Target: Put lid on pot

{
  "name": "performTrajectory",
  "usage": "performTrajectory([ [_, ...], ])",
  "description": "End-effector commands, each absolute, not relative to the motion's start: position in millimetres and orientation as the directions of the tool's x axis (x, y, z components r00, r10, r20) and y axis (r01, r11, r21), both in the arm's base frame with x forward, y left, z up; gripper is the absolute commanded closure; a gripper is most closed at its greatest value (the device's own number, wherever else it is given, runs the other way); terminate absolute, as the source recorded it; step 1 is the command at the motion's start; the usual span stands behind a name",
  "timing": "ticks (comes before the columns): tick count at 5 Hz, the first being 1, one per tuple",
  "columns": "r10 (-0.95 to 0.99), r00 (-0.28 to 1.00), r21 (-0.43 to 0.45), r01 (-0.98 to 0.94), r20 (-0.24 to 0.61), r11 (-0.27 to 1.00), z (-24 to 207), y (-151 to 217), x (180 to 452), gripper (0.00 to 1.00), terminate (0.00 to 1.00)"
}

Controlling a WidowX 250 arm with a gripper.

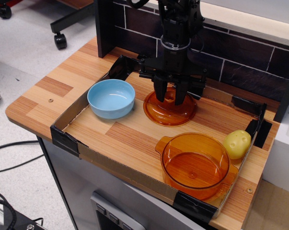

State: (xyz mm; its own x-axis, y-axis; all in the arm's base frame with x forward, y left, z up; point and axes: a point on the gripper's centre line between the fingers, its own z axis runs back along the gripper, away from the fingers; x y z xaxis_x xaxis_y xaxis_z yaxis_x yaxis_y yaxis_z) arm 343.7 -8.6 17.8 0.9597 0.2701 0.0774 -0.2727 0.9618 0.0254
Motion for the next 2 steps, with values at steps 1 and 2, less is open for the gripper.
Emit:
performTrajectory([
  [1,0.262,0.962,-0.011,-0.262,0.076,0.965,68,-28,333,1.0,0.0],
  [2,0.223,0.969,-0.037,-0.22,0.109,0.975,94,-48,306,1.0,0.0],
])
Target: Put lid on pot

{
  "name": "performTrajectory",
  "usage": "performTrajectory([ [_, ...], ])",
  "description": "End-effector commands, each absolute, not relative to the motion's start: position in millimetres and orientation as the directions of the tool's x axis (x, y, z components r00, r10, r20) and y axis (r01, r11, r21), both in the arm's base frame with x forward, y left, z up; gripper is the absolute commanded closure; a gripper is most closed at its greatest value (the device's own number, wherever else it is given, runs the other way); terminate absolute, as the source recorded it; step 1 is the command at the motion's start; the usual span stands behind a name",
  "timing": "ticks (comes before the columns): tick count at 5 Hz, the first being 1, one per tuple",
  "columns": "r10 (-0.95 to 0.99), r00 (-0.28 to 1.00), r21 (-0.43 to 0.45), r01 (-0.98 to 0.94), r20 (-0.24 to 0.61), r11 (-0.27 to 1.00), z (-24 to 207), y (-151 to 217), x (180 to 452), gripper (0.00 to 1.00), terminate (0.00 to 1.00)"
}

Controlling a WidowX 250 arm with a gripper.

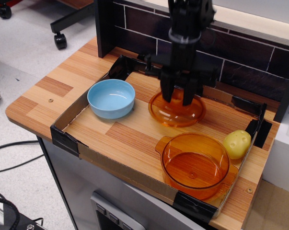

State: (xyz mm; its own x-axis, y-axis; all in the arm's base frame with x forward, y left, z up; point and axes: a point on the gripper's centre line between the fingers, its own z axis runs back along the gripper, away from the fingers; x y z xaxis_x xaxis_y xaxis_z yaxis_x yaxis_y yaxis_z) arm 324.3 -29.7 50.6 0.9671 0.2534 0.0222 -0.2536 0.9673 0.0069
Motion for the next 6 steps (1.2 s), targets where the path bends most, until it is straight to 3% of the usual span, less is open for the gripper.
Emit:
performTrajectory([
  [1,0.199,0.976,-0.083,-0.192,0.085,0.978,115,-61,287,1.0,0.0],
  [2,0.144,0.989,-0.087,-0.14,0.036,0.986,114,-78,266,1.0,0.0],
  [4,0.121,0.991,-0.045,-0.119,0.053,0.992,85,-78,256,1.0,0.0],
  [6,0.093,0.993,-0.041,-0.09,0.066,0.995,78,-79,251,1.0,0.0],
])
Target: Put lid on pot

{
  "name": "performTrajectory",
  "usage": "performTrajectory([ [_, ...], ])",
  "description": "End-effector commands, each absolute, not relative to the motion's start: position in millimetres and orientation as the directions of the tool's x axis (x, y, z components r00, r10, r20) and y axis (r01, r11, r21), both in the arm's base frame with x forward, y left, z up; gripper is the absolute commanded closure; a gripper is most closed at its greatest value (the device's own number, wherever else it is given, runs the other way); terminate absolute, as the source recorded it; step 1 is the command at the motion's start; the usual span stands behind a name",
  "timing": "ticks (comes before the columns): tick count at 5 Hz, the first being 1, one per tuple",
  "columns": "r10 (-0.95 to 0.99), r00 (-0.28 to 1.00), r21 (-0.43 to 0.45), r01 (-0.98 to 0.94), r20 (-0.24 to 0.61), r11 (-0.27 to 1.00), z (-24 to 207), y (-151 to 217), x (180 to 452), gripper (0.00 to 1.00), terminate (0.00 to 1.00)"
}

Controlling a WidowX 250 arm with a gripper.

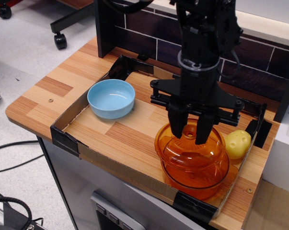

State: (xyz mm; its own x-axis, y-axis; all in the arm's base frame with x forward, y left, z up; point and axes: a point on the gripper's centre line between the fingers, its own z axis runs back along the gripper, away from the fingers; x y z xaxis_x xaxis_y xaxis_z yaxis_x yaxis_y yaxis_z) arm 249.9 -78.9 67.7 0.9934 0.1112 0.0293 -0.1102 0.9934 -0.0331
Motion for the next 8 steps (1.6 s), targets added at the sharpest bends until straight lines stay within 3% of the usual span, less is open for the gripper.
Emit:
performTrajectory([
  [1,0.084,0.994,-0.04,-0.082,0.065,0.996,73,-82,248,1.0,0.0],
  [3,0.069,0.996,-0.023,-0.068,0.055,0.997,65,-91,247,1.0,0.0],
  [4,0.049,0.998,-0.007,-0.048,0.044,0.999,65,-92,249,0.0,0.0],
  [7,0.043,0.999,-0.089,-0.041,0.019,0.995,94,-89,244,0.0,0.0],
  [8,0.048,0.998,-0.061,-0.046,0.037,0.997,108,-85,242,0.0,0.0],
])
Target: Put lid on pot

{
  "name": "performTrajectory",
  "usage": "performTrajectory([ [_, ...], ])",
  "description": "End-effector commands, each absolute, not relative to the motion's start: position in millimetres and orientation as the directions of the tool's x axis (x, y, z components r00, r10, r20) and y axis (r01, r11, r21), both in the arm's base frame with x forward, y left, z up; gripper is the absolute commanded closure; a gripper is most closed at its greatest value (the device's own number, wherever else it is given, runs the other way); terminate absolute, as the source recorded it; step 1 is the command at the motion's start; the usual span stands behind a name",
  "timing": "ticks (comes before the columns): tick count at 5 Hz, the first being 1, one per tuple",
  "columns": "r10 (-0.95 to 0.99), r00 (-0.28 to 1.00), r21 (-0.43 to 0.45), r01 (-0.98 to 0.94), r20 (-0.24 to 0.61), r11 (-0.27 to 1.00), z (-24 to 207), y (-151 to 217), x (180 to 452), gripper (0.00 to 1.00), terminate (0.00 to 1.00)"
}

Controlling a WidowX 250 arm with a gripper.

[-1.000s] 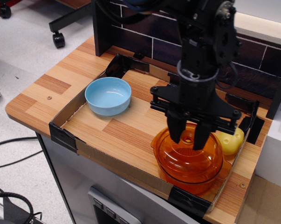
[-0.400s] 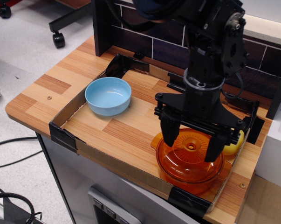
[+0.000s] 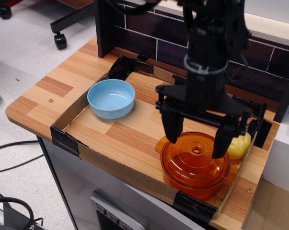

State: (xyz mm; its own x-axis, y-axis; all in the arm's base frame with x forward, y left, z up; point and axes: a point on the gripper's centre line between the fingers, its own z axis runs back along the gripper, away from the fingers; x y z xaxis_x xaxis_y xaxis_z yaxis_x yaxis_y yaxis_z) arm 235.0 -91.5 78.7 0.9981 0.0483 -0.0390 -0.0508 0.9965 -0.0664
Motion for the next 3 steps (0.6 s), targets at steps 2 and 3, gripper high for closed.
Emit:
performTrajectory([
  [2,0.048,0.998,-0.061,-0.046,0.037,0.997,108.2,-85.2,242.0,0.0,0.0],
  [3,0.048,0.998,-0.061,-0.046,0.037,0.997,108.2,-85.2,242.0,0.0,1.0],
])
